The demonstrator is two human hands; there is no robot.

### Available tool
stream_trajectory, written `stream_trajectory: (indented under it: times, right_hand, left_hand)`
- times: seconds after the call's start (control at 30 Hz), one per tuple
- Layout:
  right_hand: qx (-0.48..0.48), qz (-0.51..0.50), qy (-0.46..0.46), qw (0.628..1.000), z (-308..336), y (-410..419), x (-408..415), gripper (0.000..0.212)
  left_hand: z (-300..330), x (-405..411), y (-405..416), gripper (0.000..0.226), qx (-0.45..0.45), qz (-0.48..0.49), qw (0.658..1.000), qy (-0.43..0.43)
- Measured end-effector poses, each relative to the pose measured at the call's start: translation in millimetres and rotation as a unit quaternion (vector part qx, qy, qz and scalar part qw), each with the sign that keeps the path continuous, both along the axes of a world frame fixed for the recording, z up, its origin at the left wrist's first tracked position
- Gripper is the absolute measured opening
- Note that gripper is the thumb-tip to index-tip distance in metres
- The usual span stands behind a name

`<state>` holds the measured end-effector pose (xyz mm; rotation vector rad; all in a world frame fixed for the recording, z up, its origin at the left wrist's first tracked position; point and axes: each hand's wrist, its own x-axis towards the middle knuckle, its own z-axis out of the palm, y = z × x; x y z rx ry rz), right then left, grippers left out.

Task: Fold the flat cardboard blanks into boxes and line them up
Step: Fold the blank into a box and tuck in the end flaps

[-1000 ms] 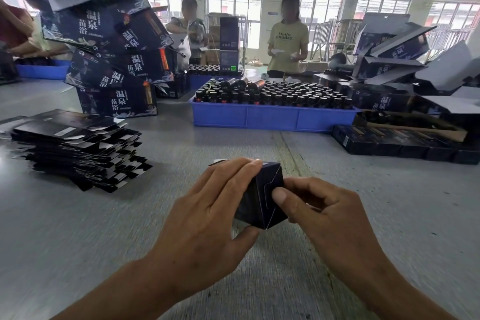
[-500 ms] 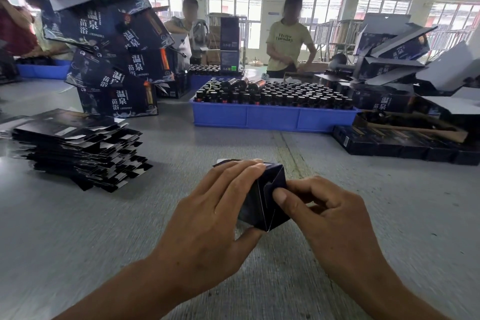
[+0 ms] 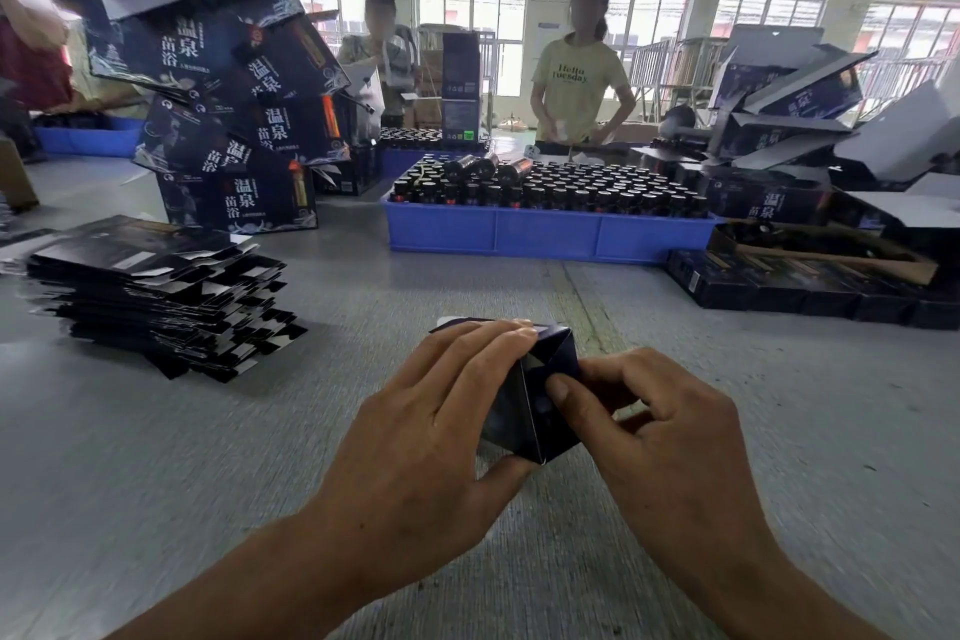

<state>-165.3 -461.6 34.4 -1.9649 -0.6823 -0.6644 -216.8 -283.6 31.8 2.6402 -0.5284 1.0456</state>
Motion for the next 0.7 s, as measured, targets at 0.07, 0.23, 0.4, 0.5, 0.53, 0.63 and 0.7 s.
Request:
stream_trajectory:
  times: [0.07, 0.23, 0.4, 0.5, 0.53, 0.63, 0.7]
  right_hand:
    - [-0.010, -0.007, -0.006, 1.000, -0.1, -0.3, 0.5, 0.008]
    - [0.020, 0.040, 0.041, 0.998, 1.7, -3.0, 2.2, 0.022]
    - [0.031, 0.085, 0.065, 0.994, 3.4, -4.7, 2.8, 0.023]
    - [0.031, 0.099, 0.066, 0.992, 2.5, -5.7, 2.6, 0.024]
    - [0.028, 0.101, 0.067, 0.992, 1.9, -5.8, 2.5, 0.026]
    - [0.006, 0.108, 0.087, 0.990, -0.2, -3.6, 1.2, 0.053]
    - [-0.009, 0.115, 0.119, 0.986, -2.2, -0.9, 0.2, 0.072]
  left_hand:
    - [0.2, 0.2, -0.2, 0.073, 0.003, 0.001, 1.000, -0.004]
    - [-0.1, 1.0, 1.2, 0.072, -0.010, -0.004, 1.000, -0.017]
    - [-0.5, 0.2, 5.0, 0.074, -0.015, -0.005, 1.000, -0.019]
    - [-1.6, 1.1, 5.6, 0.073, -0.020, -0.008, 0.999, -0.031]
    - [-1.6, 1.7, 5.7, 0.072, -0.020, -0.008, 0.999, -0.034]
    - [-3.0, 3.5, 7.2, 0.072, 0.008, -0.016, 0.999, -0.043]
    - [-6.0, 4.8, 6.5, 0.074, 0.064, -0.034, 0.996, -0.041]
